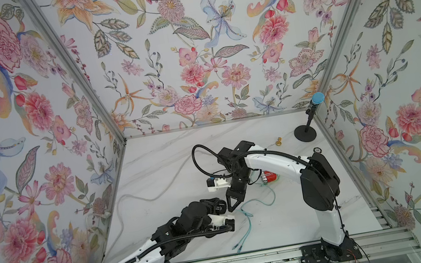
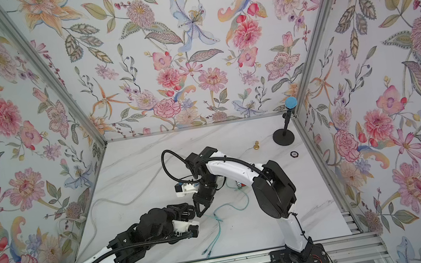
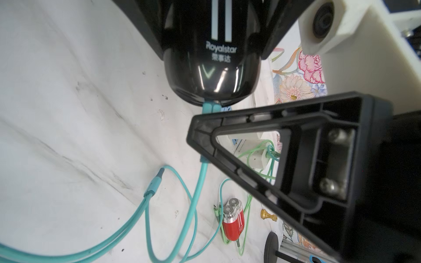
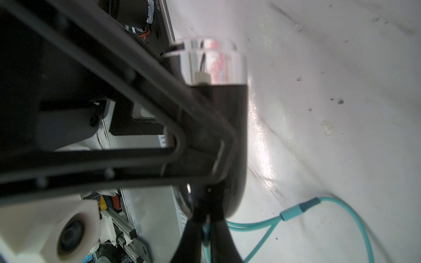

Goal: Charge the electric shaver
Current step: Insert the charging cable into the electric shaver, then place the electric shaver at the center of the board.

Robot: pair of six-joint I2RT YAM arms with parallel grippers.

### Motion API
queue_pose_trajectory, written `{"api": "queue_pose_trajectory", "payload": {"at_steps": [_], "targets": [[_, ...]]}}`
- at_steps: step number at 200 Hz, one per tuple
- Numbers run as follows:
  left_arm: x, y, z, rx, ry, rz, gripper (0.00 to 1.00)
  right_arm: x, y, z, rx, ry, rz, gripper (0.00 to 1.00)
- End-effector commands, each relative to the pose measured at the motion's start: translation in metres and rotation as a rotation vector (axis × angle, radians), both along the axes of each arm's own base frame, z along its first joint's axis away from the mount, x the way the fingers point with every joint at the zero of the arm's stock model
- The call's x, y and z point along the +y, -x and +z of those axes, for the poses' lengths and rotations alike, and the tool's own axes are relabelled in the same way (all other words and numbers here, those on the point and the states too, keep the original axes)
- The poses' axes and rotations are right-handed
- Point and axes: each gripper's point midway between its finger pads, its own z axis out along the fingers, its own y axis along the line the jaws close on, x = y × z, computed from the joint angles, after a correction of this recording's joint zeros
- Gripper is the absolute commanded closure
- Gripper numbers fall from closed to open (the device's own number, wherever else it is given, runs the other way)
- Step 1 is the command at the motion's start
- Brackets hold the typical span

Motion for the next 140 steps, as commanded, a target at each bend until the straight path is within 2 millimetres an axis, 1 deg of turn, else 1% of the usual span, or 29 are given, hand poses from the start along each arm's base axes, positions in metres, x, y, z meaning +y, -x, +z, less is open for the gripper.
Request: {"api": "queue_pose_trajectory", "payload": {"at_steps": [1,17,49,69,79,93,111,125,140], "targets": [[-0.041,0.037,0.021,0.058,0.186,-0.198,1.0,0.041,-0.036,0.027,-0.18,-0.264,0.008,1.0],[-0.034,0.036,0.013,0.084,0.199,-0.148,1.0,0.029,-0.034,0.032,-0.184,-0.256,-0.017,0.95],[-0.014,0.034,-0.011,0.114,0.178,-0.059,1.0,0.004,-0.03,0.043,-0.218,-0.247,-0.074,0.7],[-0.003,0.037,-0.037,0.157,0.101,-0.038,1.0,-0.011,-0.024,0.048,-0.23,-0.235,-0.1,0.63],[-0.001,0.037,-0.041,0.174,0.091,-0.022,1.0,-0.019,-0.023,0.05,-0.237,-0.225,-0.12,0.61],[0.003,0.034,-0.045,0.17,0.073,0.003,1.0,-0.03,-0.021,0.053,-0.258,-0.213,-0.149,0.61],[0.008,0.026,-0.052,0.181,0.052,0.044,1.0,-0.044,-0.028,0.061,-0.328,-0.212,-0.218,0.61],[0.006,0.018,-0.052,0.197,0.062,0.08,1.0,-0.054,-0.044,0.067,-0.42,-0.219,-0.31,0.6],[0.004,0.009,-0.054,0.224,0.056,0.119,1.0,-0.07,-0.064,0.074,-0.529,-0.23,-0.433,0.59]]}}
